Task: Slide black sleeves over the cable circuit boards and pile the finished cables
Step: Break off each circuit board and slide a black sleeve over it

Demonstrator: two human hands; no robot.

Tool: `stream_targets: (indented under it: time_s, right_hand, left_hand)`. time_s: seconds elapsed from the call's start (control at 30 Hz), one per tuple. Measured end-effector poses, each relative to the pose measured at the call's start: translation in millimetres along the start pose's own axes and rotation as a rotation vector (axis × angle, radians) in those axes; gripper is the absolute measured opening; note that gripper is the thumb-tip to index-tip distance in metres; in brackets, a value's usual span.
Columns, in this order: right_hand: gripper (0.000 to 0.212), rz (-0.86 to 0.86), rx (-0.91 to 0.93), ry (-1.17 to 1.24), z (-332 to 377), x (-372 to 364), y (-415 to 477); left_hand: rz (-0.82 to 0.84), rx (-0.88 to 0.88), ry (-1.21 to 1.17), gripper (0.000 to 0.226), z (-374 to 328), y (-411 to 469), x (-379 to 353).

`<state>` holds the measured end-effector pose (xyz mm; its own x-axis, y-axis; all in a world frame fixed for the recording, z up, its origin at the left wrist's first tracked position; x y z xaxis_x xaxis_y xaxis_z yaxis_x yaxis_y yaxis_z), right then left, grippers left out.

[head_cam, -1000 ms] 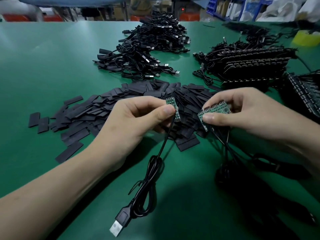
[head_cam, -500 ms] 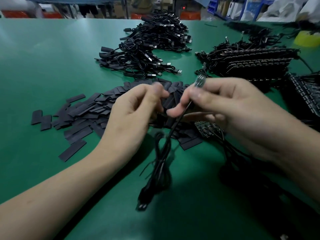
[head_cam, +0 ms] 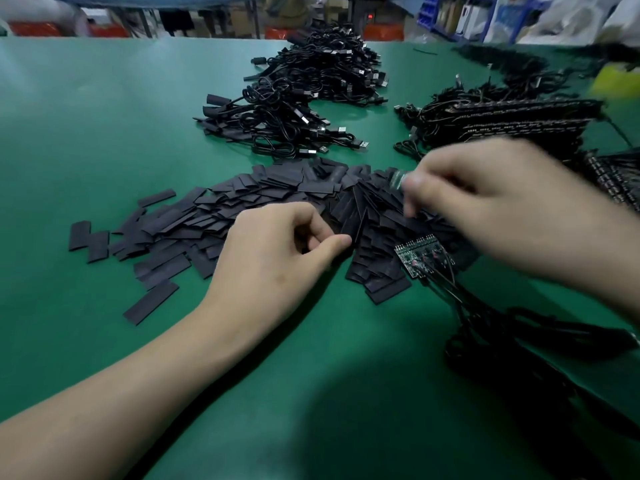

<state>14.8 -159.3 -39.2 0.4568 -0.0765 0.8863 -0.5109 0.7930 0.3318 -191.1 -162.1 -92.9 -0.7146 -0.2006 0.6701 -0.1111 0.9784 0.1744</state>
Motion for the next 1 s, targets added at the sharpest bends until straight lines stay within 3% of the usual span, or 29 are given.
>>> stream_targets:
  time_s: [0.13, 0.23, 0.33, 0.43, 0.53, 0.63, 0.9, 1.0]
  right_hand:
    - [0.027, -0.041, -0.010, 0.143, 8, -17, -3]
    - [0.012, -0.098, -0.028, 0.349, 2, -24, -2]
    - [0.013, -0.106, -0.040, 0.528, 0, -33, -3]
    - [0.016, -0.148, -0.087, 0.633, -3, -34, -3]
    - [0.021, -0.189, -0.091, 0.620, -1, -36, -5]
    - [0.019, -0.198, -0.104, 0.611, 2, -40, -6]
    - [0.043, -0.199, -0.083, 0.619, -3, -33, -6]
    - [0.025, -0.168, -0.037, 0.525, -4, -34, -6]
  left_hand:
    - [-0.001, -0.096, -0.108, 0.020, 0, -1, 9]
    - [0.104, -0.131, -0.210, 0.015, -2, -3, 9]
    - [0.193, -0.108, -0.335, 0.009, -1, -3, 6]
    - [0.090, -0.178, -0.261, 0.016, -4, -6, 9]
    - [-0.041, -0.303, -0.076, 0.034, -9, -11, 12]
    - [-0.111, -0.335, 0.029, 0.028, -9, -11, 14]
    - [-0.088, -0.160, -0.128, 0.019, -1, -3, 16]
    - [-0.087, -0.131, -0.145, 0.019, 1, -1, 17]
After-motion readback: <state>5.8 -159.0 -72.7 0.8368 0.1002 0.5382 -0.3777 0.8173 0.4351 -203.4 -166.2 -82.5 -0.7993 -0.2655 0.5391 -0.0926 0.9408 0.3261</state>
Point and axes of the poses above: each hand's wrist, its own y-axis towards the middle knuckle, its own x-axis out of the back of the hand, z = x × y, the point moved 2 cm from there along y, towards the middle knuckle, and after that the axes turned 15 degrees about x, right-handed, at the moved point
